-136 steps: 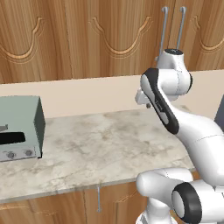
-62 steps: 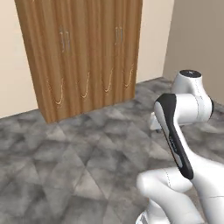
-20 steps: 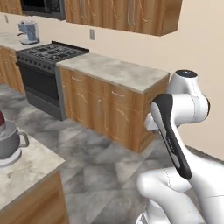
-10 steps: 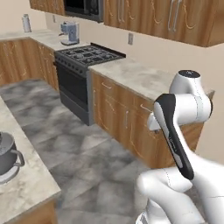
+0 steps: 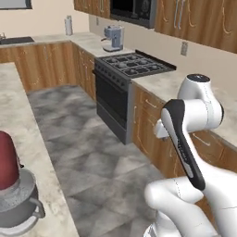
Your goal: Navigate to the coffee machine.
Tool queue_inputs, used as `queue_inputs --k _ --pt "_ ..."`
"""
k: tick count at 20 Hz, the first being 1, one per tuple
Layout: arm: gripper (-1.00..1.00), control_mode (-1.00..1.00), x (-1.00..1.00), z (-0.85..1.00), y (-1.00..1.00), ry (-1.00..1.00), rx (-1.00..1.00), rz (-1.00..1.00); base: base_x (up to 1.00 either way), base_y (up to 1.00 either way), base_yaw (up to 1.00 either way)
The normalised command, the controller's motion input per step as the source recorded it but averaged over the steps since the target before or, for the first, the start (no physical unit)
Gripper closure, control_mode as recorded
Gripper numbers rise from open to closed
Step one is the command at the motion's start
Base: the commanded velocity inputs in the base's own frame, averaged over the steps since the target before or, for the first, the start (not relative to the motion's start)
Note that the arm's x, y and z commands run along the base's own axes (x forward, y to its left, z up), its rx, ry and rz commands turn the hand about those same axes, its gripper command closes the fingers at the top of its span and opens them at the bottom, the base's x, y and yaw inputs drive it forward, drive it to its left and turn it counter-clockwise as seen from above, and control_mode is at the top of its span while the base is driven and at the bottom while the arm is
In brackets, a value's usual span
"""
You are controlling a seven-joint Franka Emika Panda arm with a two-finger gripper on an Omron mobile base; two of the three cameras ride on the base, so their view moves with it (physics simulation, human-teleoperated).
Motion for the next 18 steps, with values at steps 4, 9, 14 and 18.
queue_inputs --k 4,9,14,18 --pt "-1.00 1.00 0.00 0.00 0.00 0.00 0.00 0.00 1.00 0.00 0.09" --pt "-1.00 1.00 0.00 0.00 0.00 0.00 0.00 0.00 1.00 0.00 0.01" --pt "-1.00 1.00 0.00 0.00 0.00 0.00 0.00 0.00 1.00 0.00 -0.02" --pt "-1.00 1.00 0.00 0.00 0.00 0.00 0.00 0.00 1.00 0.00 -0.03"
